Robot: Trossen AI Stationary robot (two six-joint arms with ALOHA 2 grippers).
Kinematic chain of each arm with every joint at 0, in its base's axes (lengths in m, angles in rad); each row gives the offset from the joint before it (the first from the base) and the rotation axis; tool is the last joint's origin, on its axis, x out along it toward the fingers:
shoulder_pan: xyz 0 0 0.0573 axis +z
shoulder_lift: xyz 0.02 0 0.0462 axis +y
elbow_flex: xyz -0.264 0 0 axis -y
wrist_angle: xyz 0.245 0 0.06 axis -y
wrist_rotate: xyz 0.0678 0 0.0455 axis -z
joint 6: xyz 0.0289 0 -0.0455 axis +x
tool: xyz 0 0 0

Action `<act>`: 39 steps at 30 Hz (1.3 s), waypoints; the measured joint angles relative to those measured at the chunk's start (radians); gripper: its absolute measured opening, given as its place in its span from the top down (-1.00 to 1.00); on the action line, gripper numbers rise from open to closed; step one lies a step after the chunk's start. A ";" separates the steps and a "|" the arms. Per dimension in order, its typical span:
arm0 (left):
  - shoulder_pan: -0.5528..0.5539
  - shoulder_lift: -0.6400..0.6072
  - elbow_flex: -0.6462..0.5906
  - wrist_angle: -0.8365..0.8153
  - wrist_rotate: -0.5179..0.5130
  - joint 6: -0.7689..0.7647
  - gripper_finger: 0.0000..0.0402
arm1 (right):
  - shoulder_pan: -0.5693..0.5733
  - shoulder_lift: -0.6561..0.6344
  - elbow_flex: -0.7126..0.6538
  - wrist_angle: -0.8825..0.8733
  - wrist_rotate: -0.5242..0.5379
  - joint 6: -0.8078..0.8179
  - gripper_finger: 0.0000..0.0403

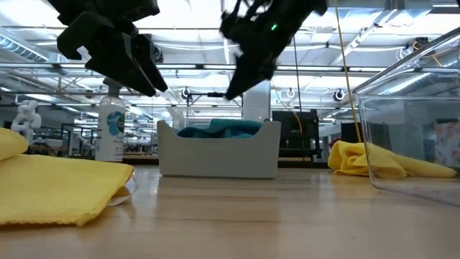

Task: Sort microfiber towel by color & place in baskets
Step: Put the top yellow microfiber towel into the bottom transparent bin

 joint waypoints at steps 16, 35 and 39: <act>-0.019 0.000 0.000 0.043 0.000 -0.024 -0.66 | 0.084 -0.139 -0.187 -0.735 0.314 0.517 0.95; -0.019 0.000 0.000 0.130 0.054 0.008 -0.66 | -0.072 -0.313 -0.632 -0.338 0.289 0.738 -0.51; -0.019 0.000 0.000 0.132 0.056 0.008 -0.66 | -0.098 -0.313 -0.680 -0.279 0.286 0.748 -0.50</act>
